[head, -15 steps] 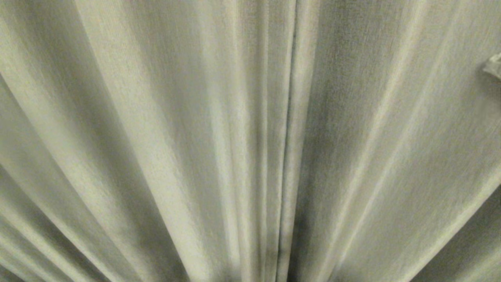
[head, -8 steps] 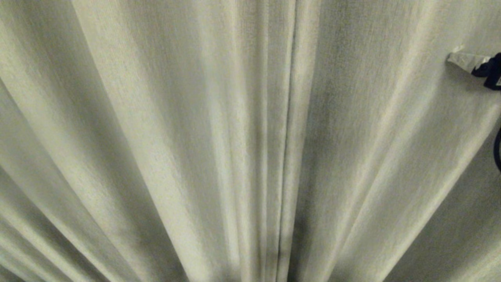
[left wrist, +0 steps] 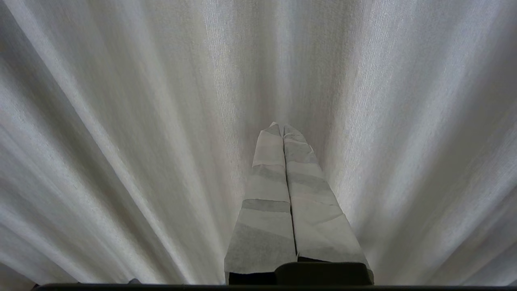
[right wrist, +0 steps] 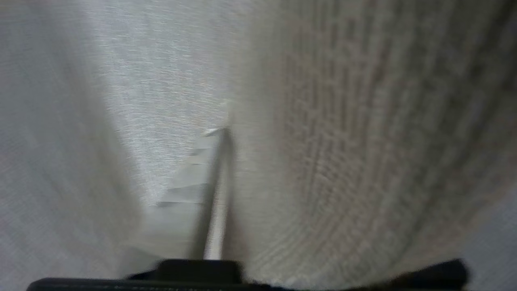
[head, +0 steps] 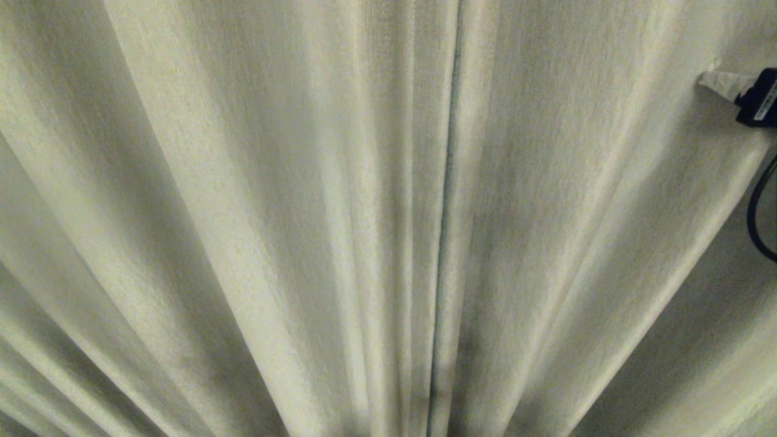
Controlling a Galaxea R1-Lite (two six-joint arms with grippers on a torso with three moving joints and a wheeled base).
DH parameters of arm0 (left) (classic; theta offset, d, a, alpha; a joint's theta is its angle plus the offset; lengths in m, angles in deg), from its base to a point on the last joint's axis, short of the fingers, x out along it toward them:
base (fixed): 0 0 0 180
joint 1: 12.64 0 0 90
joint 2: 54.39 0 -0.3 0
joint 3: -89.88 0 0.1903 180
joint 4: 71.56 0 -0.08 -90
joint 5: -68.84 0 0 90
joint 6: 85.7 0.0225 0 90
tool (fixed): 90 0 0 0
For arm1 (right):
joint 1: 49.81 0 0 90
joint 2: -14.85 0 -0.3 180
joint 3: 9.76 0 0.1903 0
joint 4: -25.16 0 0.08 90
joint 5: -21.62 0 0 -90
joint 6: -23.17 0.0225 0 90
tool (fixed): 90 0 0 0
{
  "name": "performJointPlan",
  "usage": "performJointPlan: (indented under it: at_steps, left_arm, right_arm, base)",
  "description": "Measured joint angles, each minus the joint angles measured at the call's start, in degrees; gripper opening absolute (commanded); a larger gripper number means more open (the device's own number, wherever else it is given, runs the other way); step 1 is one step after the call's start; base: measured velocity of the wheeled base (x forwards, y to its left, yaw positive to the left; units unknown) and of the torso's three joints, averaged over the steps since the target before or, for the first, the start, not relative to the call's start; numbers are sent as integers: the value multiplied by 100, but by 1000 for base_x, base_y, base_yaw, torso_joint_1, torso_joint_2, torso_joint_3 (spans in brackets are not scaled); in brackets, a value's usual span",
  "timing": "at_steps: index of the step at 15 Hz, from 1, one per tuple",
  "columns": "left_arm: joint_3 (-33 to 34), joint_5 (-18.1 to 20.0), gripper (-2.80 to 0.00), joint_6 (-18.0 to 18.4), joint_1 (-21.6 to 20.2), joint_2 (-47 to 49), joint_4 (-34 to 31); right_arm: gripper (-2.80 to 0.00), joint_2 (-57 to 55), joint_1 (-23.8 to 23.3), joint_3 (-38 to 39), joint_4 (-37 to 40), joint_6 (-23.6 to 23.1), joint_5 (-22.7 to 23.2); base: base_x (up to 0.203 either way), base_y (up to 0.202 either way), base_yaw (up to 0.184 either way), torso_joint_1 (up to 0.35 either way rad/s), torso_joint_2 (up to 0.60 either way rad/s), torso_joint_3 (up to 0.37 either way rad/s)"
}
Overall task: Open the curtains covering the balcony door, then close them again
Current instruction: Pull the outer curtains open on both sides
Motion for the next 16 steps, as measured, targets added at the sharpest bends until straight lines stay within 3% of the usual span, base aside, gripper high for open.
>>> performJointPlan:
  at_steps: [10,16]
  left_arm:
    - [0,0,-280,3,0,0,-2]
    - [0,-1,-280,1,0,0,-2]
  right_arm:
    - [-280,13,-104,-66,-34,-39,-6]
    - [-280,-48,-1158,-322,-23,24,4]
  base:
    - [0,0,0,0,0,0]
    - [0,0,0,0,0,0]
